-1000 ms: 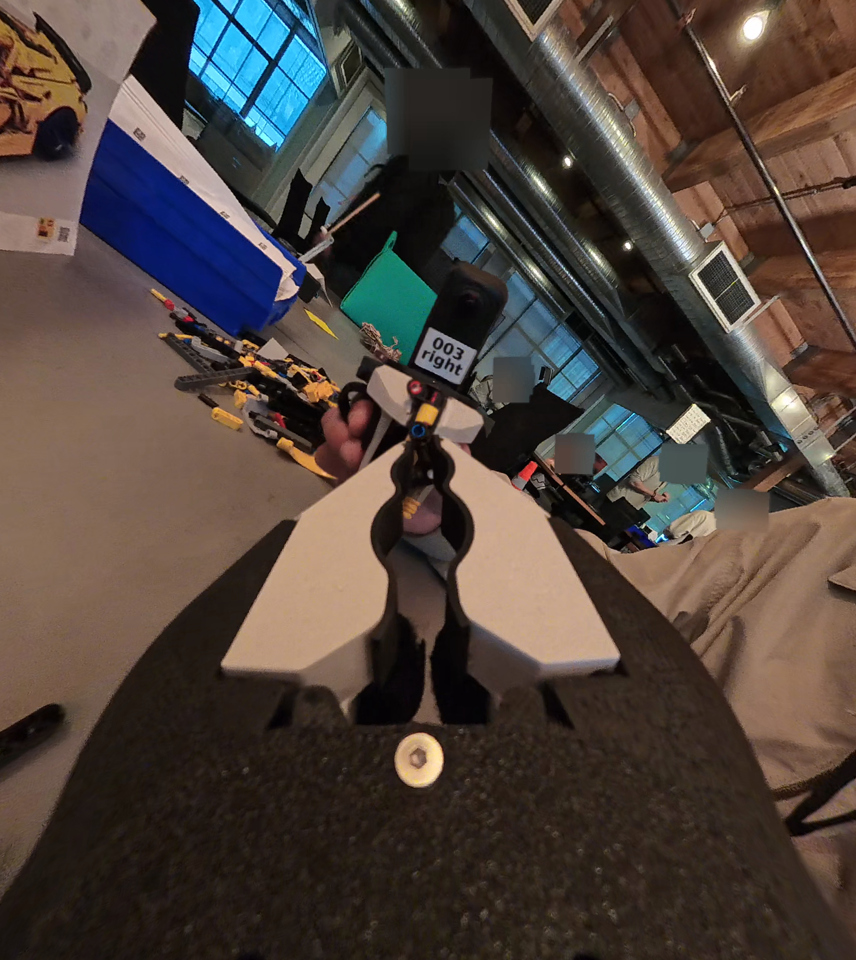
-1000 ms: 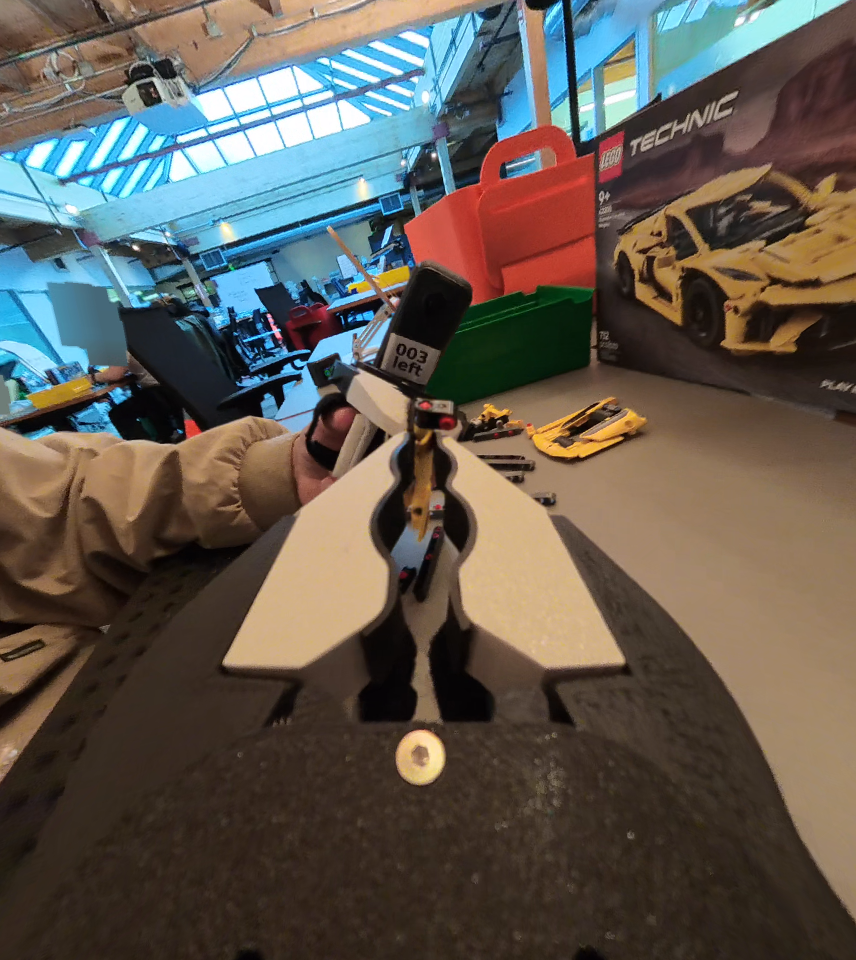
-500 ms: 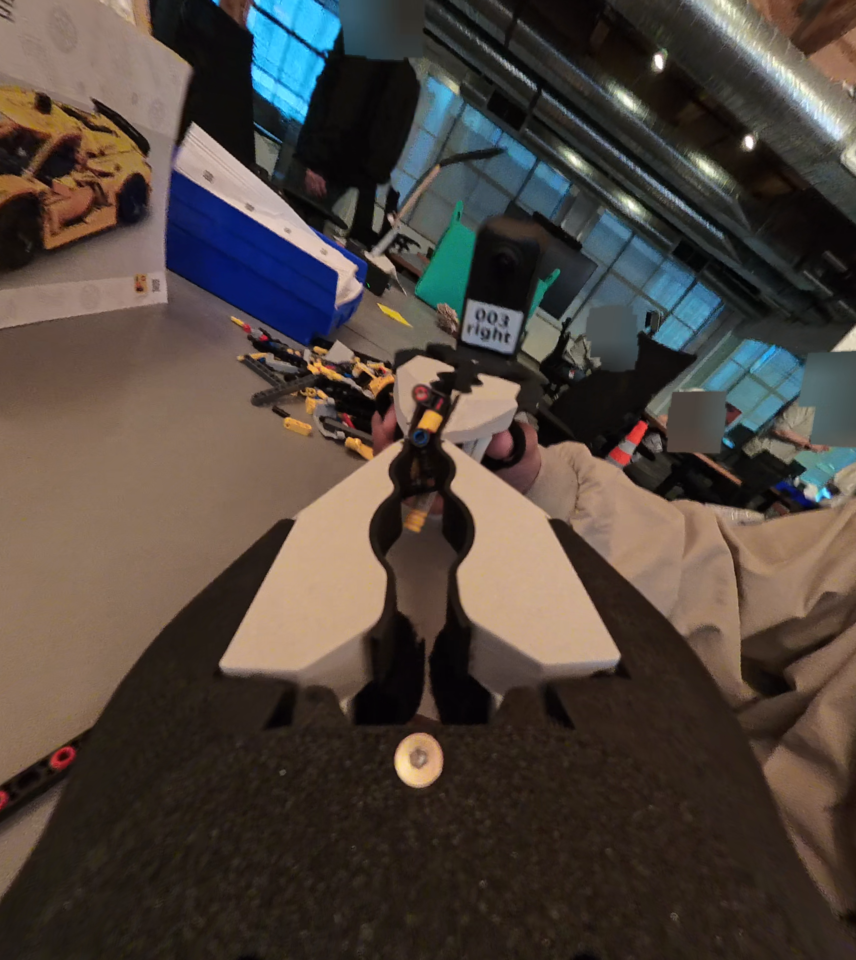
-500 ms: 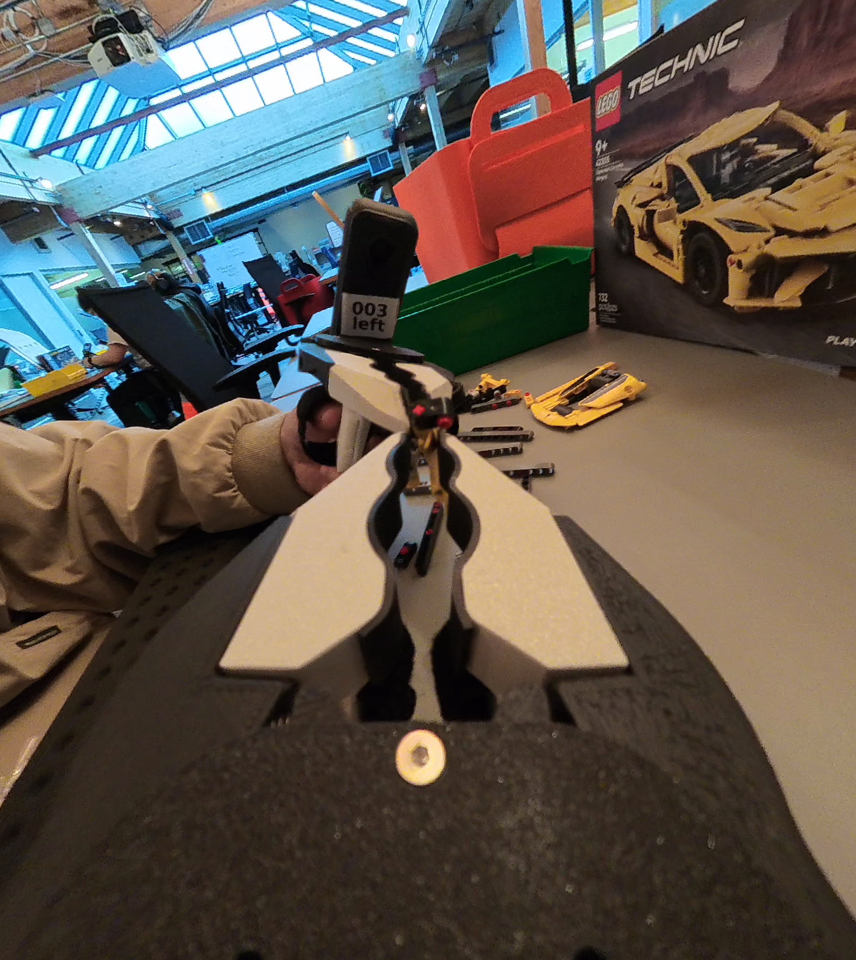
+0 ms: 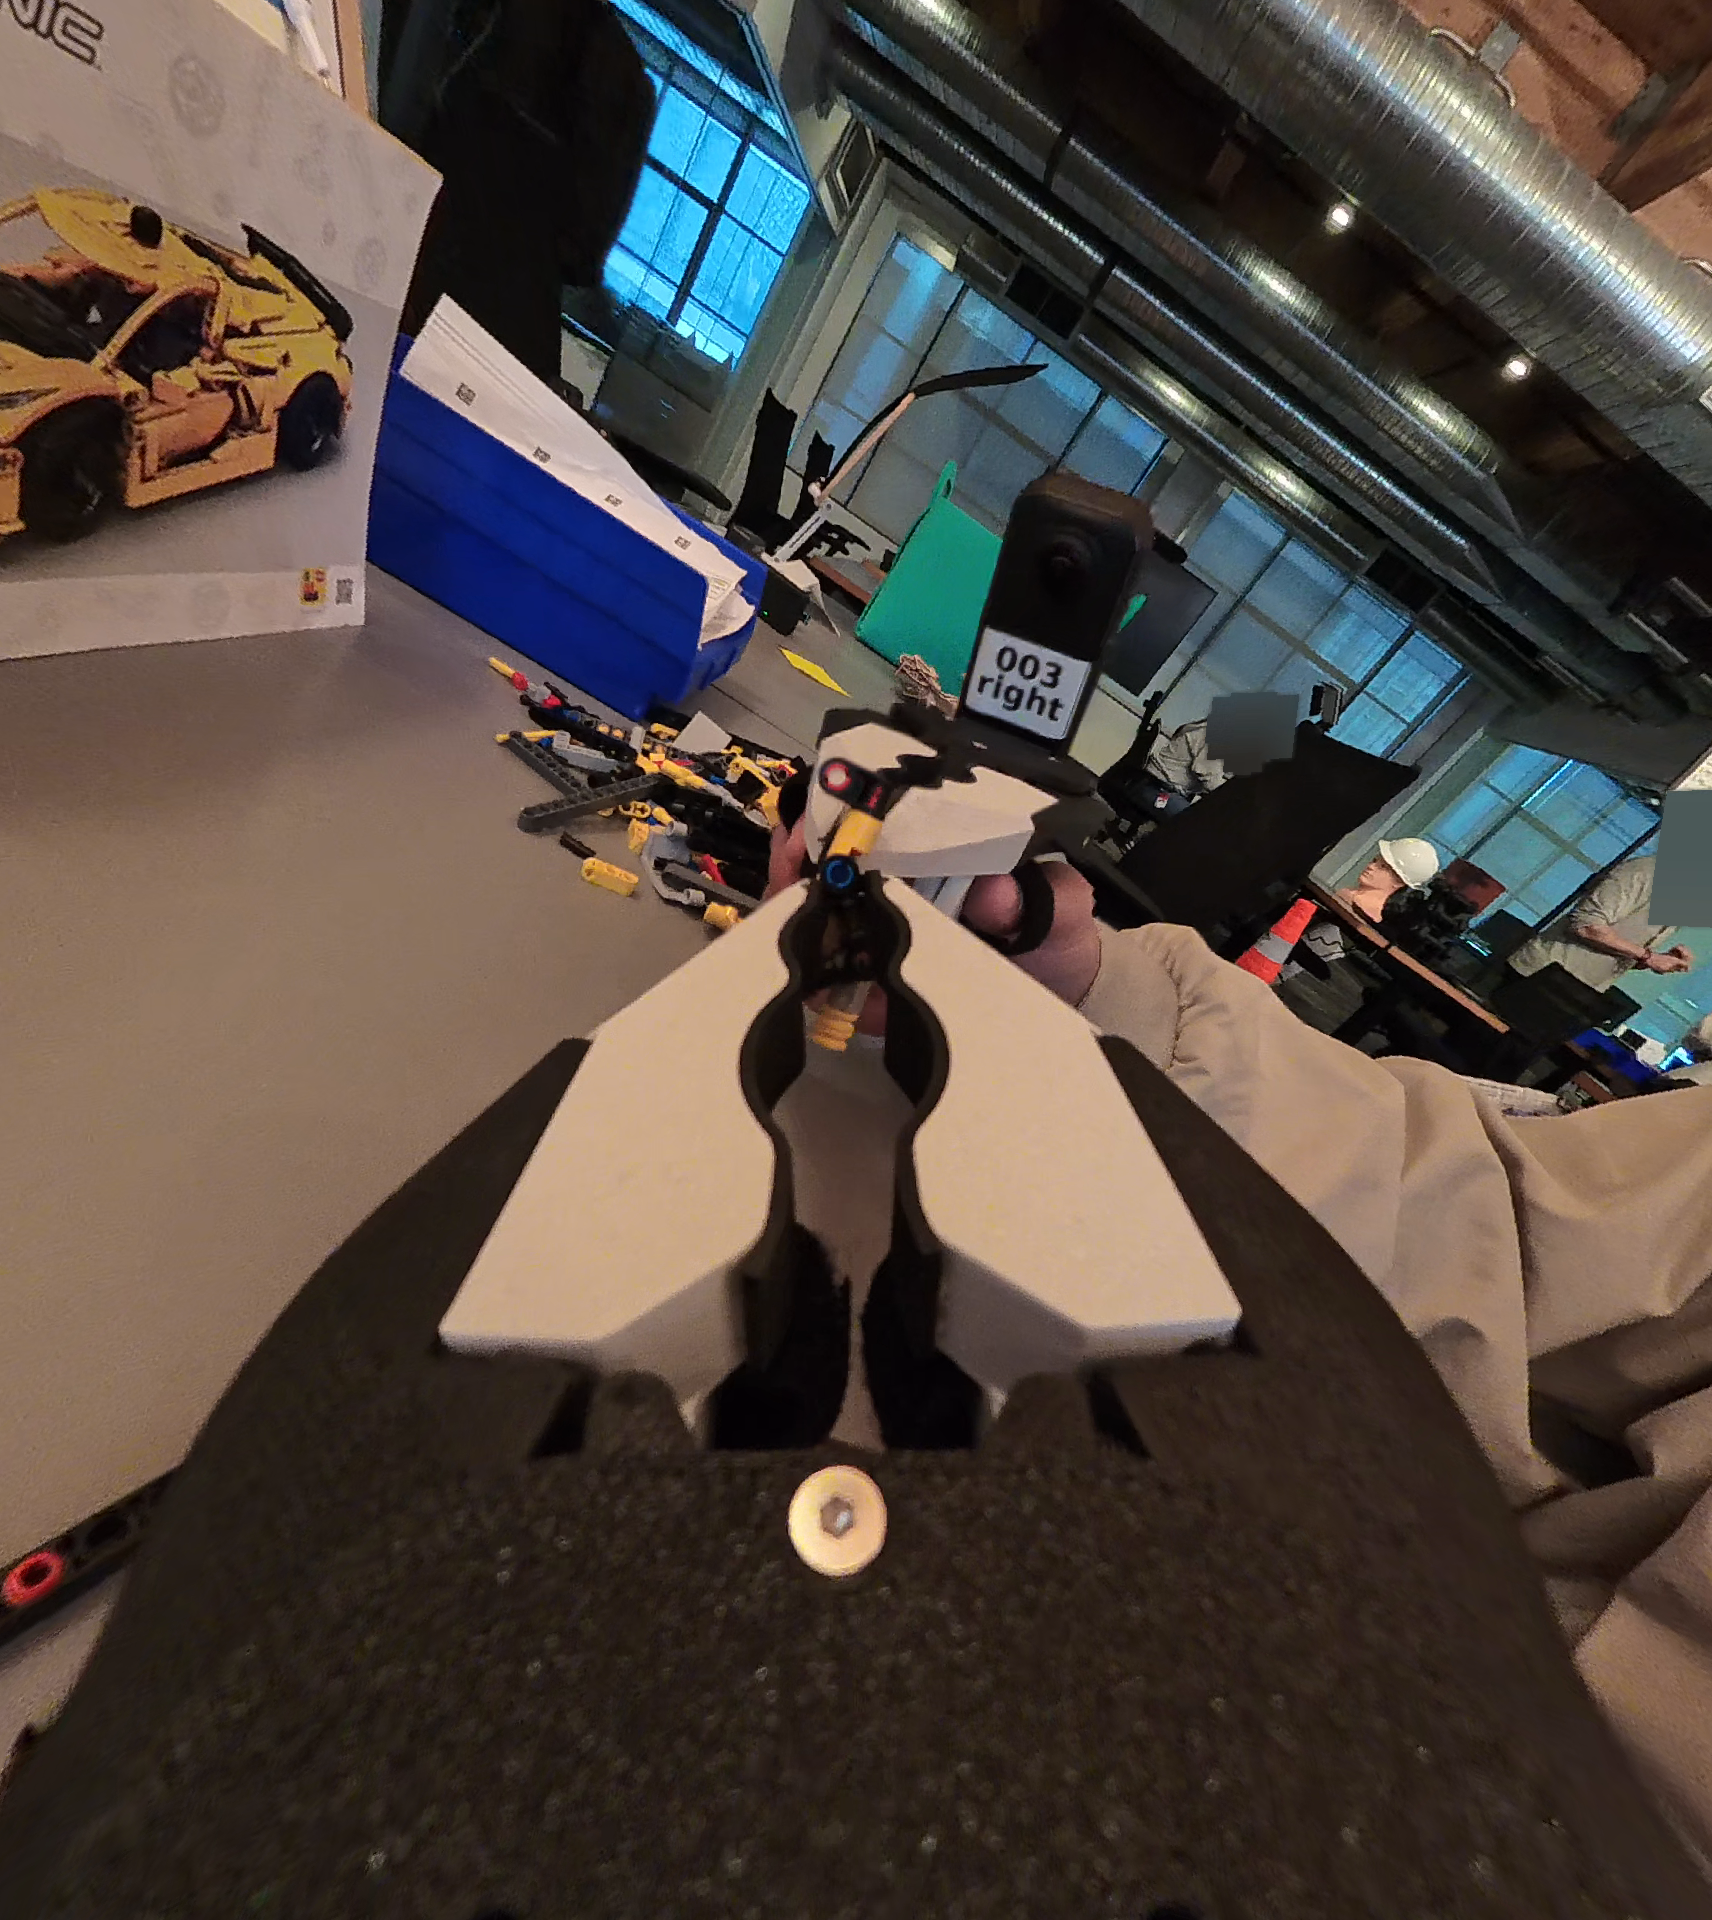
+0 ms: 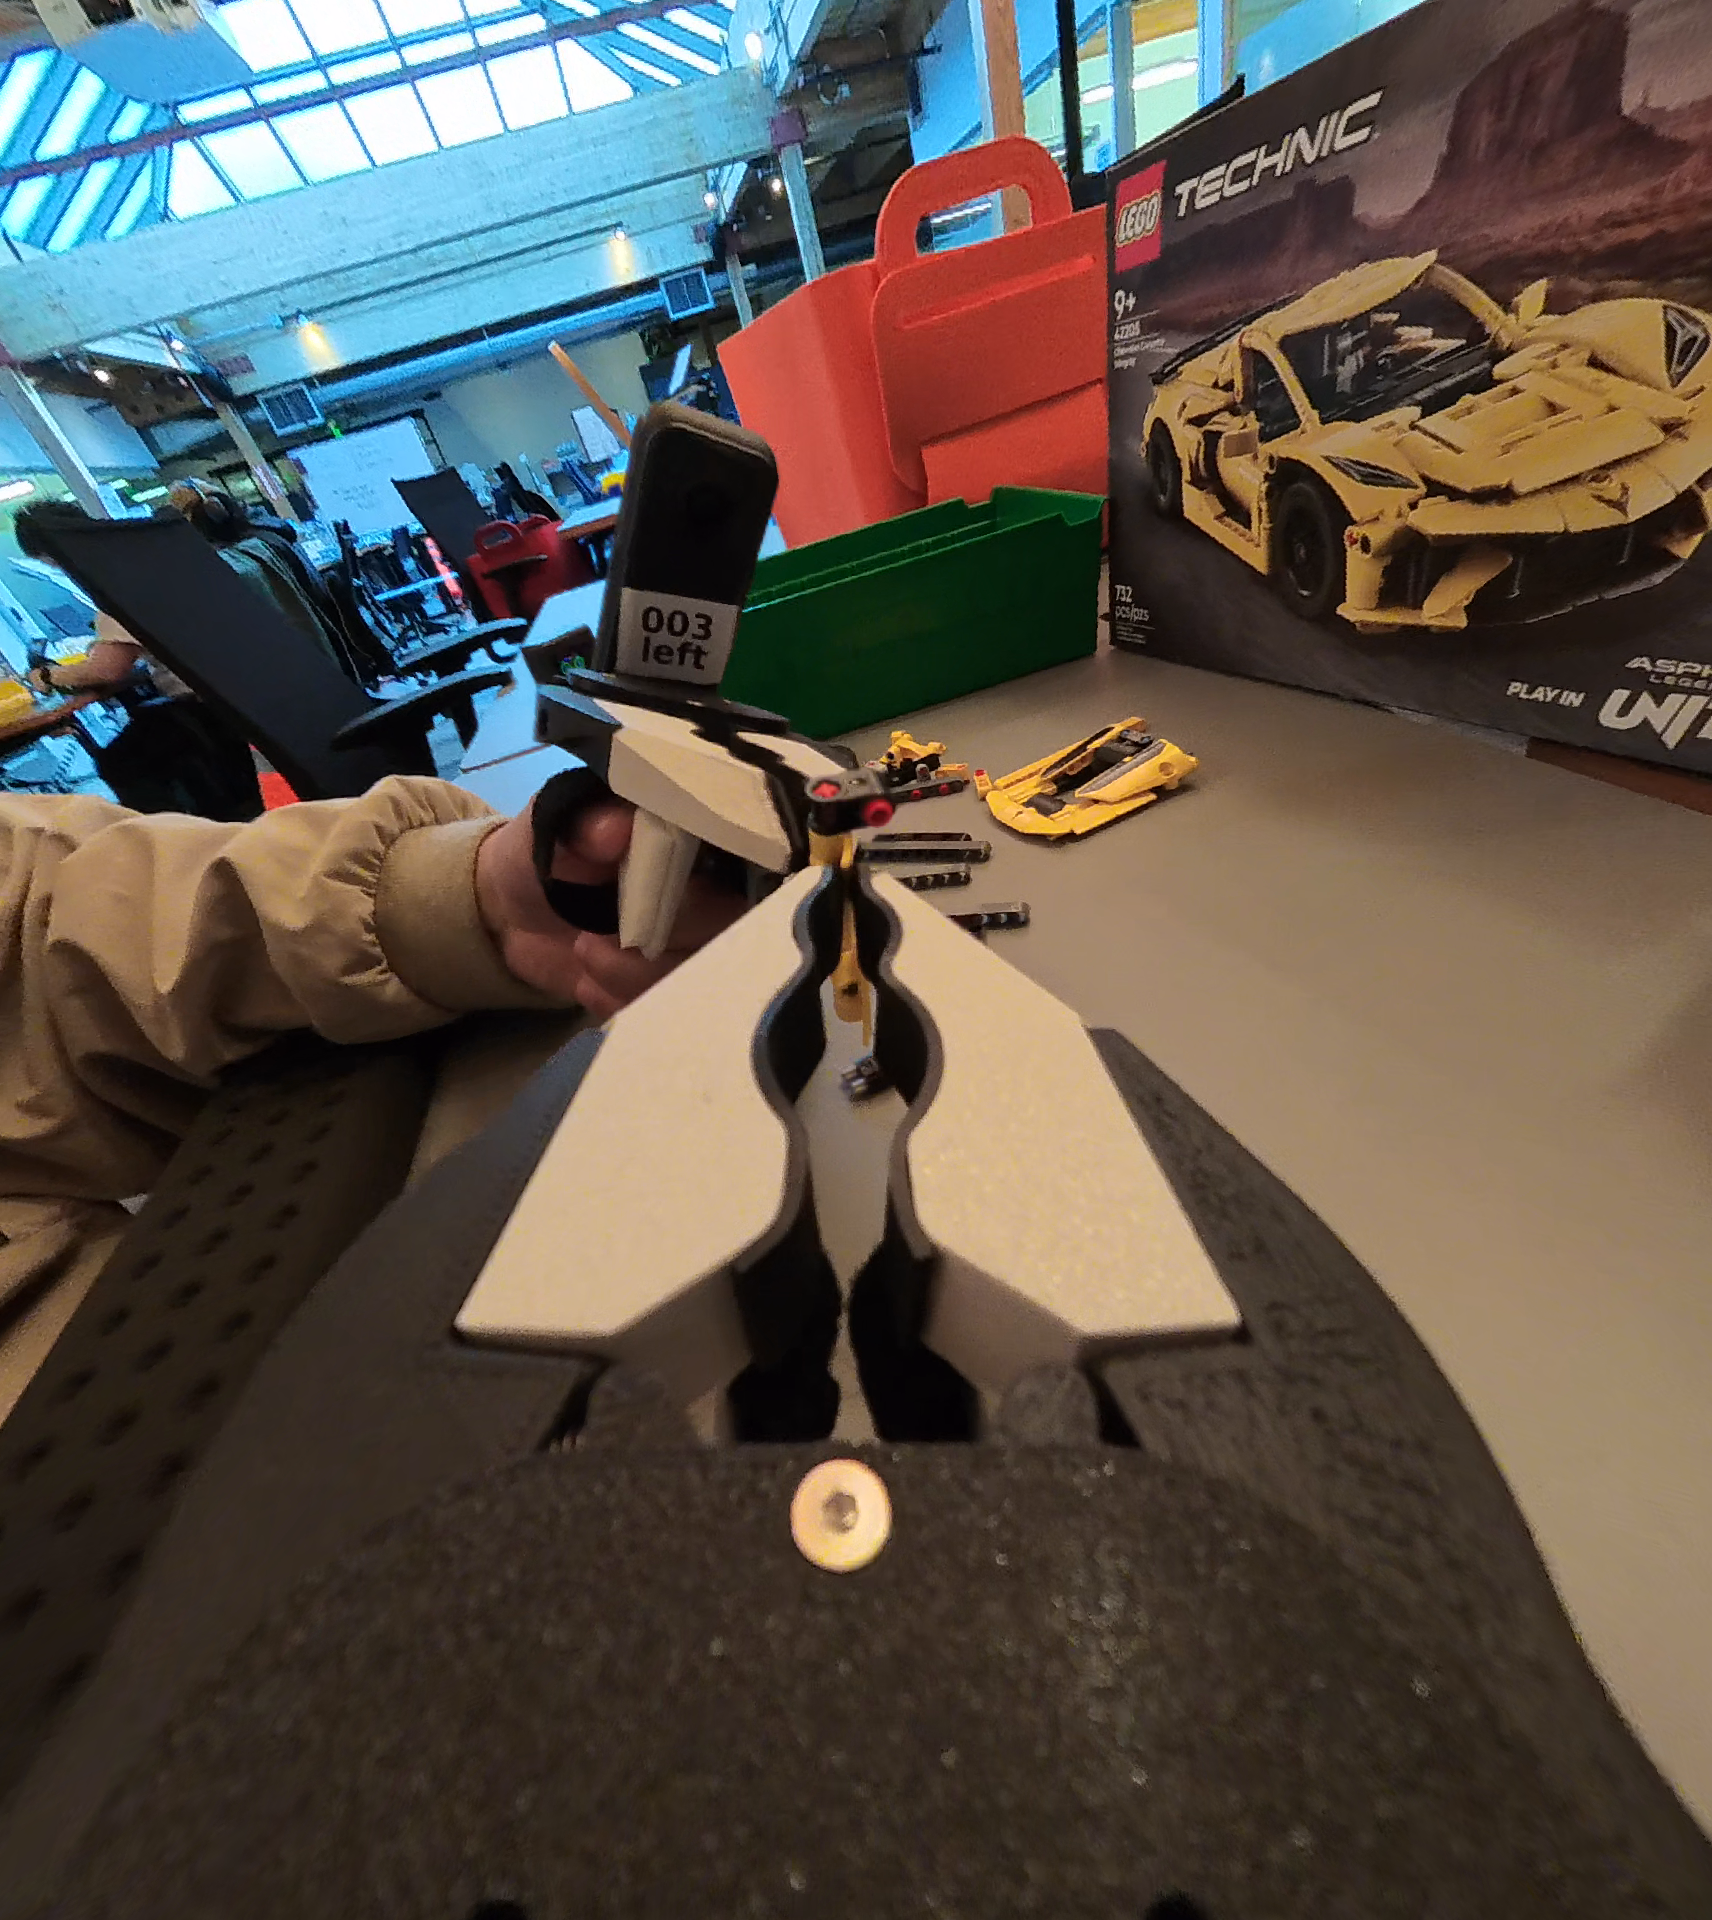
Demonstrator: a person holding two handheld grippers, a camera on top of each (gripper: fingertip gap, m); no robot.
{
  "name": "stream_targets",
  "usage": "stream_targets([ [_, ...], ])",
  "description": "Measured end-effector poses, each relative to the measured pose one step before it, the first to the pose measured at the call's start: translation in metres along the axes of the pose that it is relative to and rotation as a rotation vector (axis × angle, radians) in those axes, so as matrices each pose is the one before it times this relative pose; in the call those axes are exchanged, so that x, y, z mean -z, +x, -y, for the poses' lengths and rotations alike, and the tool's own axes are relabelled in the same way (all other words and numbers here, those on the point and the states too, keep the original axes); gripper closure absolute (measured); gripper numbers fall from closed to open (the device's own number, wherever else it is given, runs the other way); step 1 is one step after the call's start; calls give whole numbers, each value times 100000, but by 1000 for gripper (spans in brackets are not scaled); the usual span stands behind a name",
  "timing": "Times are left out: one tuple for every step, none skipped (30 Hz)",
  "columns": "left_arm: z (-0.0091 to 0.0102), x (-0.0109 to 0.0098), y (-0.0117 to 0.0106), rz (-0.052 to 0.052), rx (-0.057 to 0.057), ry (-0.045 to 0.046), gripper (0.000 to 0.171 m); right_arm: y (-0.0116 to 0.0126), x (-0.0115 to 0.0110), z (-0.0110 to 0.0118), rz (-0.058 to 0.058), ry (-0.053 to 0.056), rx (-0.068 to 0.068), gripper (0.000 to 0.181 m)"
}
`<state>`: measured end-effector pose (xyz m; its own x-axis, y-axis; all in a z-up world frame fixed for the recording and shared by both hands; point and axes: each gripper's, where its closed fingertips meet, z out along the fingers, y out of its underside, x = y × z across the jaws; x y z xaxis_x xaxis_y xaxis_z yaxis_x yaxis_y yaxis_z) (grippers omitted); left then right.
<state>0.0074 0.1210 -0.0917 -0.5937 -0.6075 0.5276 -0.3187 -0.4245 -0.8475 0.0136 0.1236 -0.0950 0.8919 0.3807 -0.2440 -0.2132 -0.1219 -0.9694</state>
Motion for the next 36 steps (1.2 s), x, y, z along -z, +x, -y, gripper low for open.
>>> stream_targets([
  [-69, 8, -12, -20, 149, -753, 165, -15, -6, -80, 486, -3, -1636, 180],
  [-132, 14, -115, 634, -32, -1113, 165, 48, -25, -153, -65, -251, -798, 180],
  [-159, 4, -214, 1493, -499, -1238, 165, 162, -52, -211, -897, -704, 86, 180],
  [-158, -29, -235, 1912, -989, -1093, 165, 186, -40, -197, -1129, -787, 268, 180],
  [-149, -49, -189, 1791, -1212, -953, 165, 158, -14, -167, -781, -641, 42, 180],
  [-127, -53, -102, 1363, -1157, -969, 164, 103, 26, -125, -221, -567, -331, 180],
  [-94, -52, -42, 966, -916, -975, 164, 59, 35, -85, -15, -495, -506, 180],
  [-41, -20, -12, 687, -779, -835, 164, 15, 23, -47, -135, -286, -225, 180],
  [6, 10, 51, 311, -912, -409, 164, -31, 13, 17, -70, 248, 183, 180],
  [38, 35, 91, 7, -1053, -140, 164, -70, 2, 31, 142, 360, 183, 180],
  [98, 80, 139, -386, -699, 281, 164, -119, 1, 56, 184, 461, 597, 180],
  [230, 104, 200, -1208, 238, 1210, 165, -181, -14, 177, 422, 1215, 946, 180],
  [288, 107, 202, -1590, 748, 1687, 165, -217, -16, 276, 804, 1564, 234, 180],
  [231, 67, 94, -754, 497, 1336, 165, -98, -41, 162, 316, 749, -500, 180],
  [181, 32, 43, -16, -55, 1217, 165, 1, -36, 107, -54, 424, -432, 180],
  [181, 10, 98, -96, -597, 1520, 165, -72, 3, 190, 779, 1086, -933, 180],
  [205, 9, 134, -241, -316, 1415, 166, -94, 26, 165, 1018, 545, -1150, 181],
  [251, 18, 206, -881, 690, 1477, 166, -170, 28, 221, 1470, 998, -1300, 180],
  [281, 40, 214, -1202, 1120, 1489, 166, -250, 28, 260, 1809, 1647, -1542, 180],
  [197, 71, 108, -507, 577, 671, 166, -128, -31, 83, 773, 425, -843, 180],
  [167, 100, 101, -565, -117, 335, 166, -99, -87, 36, 71, 89, 286, 180],
  [151, 122, 144, -1175, -158, 601, 166, -210, -89, 178, 759, 877, 611, 180],
  [109, 110, 117, -1046, 335, 773, 167, -109, -75, 55, 533, -279, -696, 180],
  [87, 79, 109, -1037, 734, 889, 167, -114, -52, 77, 851, 137, -1126, 180],
  [109, 55, 99, -903, 785, 900, 167, -122, -36, 52, 1220, 306, -1434, 180],
  [66, -4, 90, -207, -249, 580, 167, -77, 5, 60, 1077, 548, -1485, 180],
  [-24, -70, 69, 510, -1430, -184, 167, -20, 102, 39, 723, 217, -822, 180],
  [-20, -78, 56, 637, -1209, -139, 167, 14, 88, -21, 451, -197, -892, 180],
  [29, -45, 108, -68, -416, 232, 167, -101, 65, 67, 902, 767, -514, 180],
  [39, 3, 48, -96, -90, 246, 167, -66, 43, -8, 211, 82, -59, 180],
  [-8, 1, -37, 432, -514, 4, 167, 31, 26, -64, -606, -518, 447, 180],
  [-53, 7, -3, 109, -183, -272, 167, -1, 57, -53, -263, -649, 492, 180],
  [1, 3, -16, -231, 915, 221, 167, 6, 19, 2, -429, -291, 16, 180],
  [30, 14, -61, -170, 1113, 215, 167, 23, -14, -15, -309, -70, 219, 180],
  [11, 34, -28, -76, 397, -130, 167, 18, -9, -76, -102, -702, -120, 179],
  [28, 6, 32, -6, -362, 82, 167, -28, 2, 54, -117, 221, 537, 180],
])
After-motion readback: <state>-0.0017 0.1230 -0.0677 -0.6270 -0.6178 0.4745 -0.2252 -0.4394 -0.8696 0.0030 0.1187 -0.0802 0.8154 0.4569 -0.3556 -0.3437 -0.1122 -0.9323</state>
